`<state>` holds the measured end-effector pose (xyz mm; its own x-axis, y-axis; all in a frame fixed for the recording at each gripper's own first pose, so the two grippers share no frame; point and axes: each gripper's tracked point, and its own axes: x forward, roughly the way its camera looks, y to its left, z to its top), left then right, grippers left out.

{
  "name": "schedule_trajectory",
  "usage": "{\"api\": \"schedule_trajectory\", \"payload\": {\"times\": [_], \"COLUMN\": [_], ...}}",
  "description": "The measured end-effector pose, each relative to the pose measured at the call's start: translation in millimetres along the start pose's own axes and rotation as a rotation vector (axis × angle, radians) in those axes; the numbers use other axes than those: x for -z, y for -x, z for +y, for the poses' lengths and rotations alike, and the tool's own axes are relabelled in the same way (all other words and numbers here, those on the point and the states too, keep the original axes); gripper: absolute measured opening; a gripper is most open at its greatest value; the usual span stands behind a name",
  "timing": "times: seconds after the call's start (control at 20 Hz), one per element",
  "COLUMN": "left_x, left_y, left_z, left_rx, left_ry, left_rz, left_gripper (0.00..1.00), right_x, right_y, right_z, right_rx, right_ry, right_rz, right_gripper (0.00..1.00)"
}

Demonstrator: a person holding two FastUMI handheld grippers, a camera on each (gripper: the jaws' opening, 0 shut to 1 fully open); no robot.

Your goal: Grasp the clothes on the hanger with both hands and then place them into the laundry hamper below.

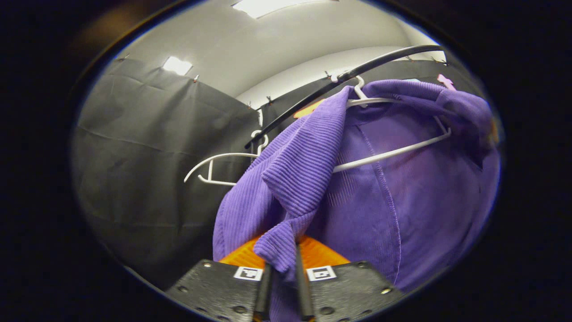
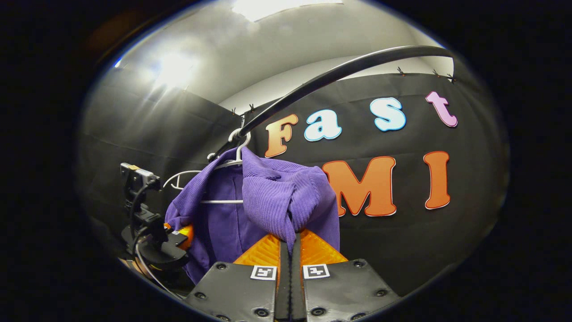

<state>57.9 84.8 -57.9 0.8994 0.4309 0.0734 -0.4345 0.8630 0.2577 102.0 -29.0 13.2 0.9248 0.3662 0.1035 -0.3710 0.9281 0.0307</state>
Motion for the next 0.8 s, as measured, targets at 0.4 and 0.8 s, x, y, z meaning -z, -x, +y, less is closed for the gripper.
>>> {"api": "schedule_trajectory", "payload": {"times": [0.4,0.8], "left_x": [-65,-127], "left_y": [7,-46], "left_z": [73,139], "left_rx": [-0.033,-0.110], "left_ry": [-0.009,0.025], "left_rz": [-0.062,-0.127], "left_gripper": [0.05,0.06], "right_x": [-25,-40], "right_y": [5,1], "right_z": [-13,-12], "right_rx": [0.079,0.100], "right_ry": [0.020,0.044], "right_rz": [-0.089,-0.120], "right_gripper": [0.08,0.08]}}
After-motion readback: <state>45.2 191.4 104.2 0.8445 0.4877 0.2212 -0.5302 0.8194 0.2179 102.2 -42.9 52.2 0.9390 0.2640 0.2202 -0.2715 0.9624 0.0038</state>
